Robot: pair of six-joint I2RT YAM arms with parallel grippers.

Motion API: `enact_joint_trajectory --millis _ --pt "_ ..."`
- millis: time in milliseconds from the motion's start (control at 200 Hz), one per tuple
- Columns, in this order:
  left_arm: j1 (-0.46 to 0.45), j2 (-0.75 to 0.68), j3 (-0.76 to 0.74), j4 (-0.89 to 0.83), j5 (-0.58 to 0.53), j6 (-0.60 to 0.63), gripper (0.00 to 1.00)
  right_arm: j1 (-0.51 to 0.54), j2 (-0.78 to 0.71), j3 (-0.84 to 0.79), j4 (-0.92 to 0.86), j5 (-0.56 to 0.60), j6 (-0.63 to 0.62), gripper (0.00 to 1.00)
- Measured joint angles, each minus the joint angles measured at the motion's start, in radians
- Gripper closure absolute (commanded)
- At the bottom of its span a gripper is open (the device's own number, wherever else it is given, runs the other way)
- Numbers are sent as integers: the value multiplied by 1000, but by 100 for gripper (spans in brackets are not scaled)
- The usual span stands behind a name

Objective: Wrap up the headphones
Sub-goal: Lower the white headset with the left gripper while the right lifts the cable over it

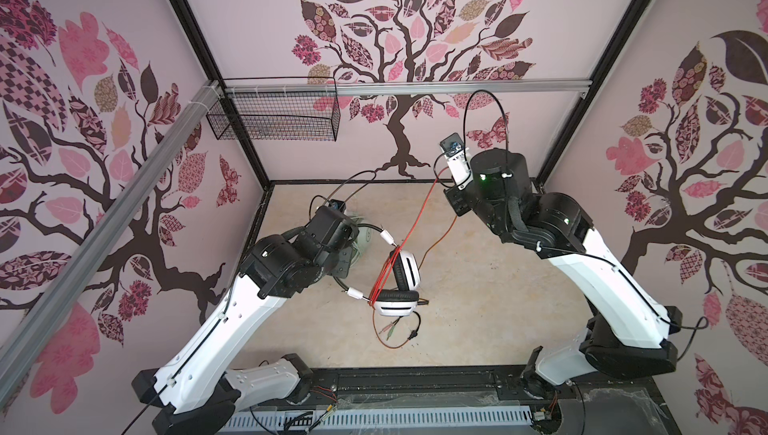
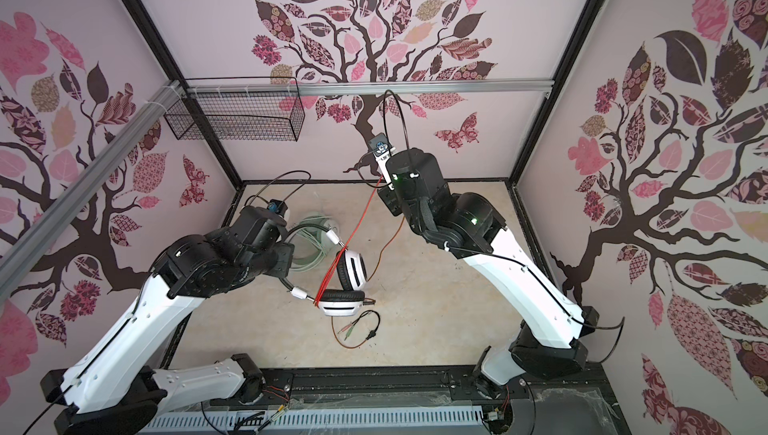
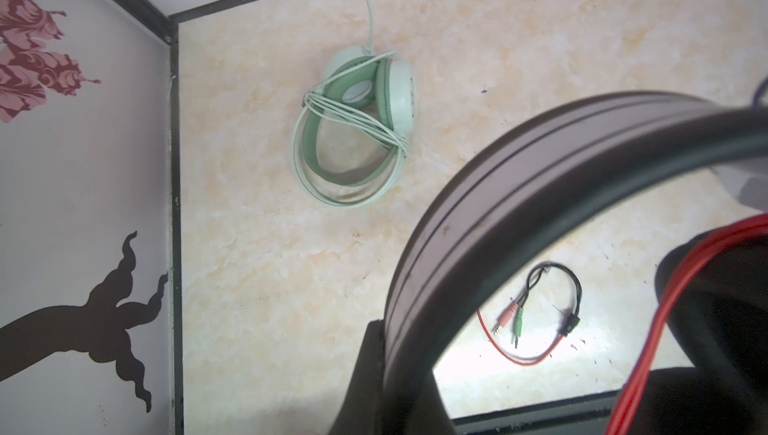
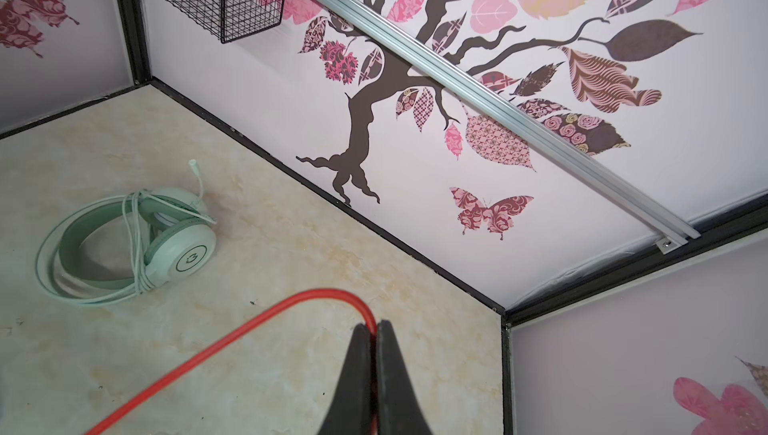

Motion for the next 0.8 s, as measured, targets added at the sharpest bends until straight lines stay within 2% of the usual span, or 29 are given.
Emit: enact_joint_trajectory --millis 250,445,610,800 --pt "-12 -35 -15 -33 71 -42 100 -51 18 -43 42 -88 9 100" --pt "-13 -52 23 -60 134 -53 100 -90 15 -220 141 -177 55 100" --pt "-13 -49 124 -69 166 -63 100 -152 -1 -447 257 -340 121 100" --pt "-13 30 335 -95 101 -82 100 -191 -50 -711 463 -623 210 100"
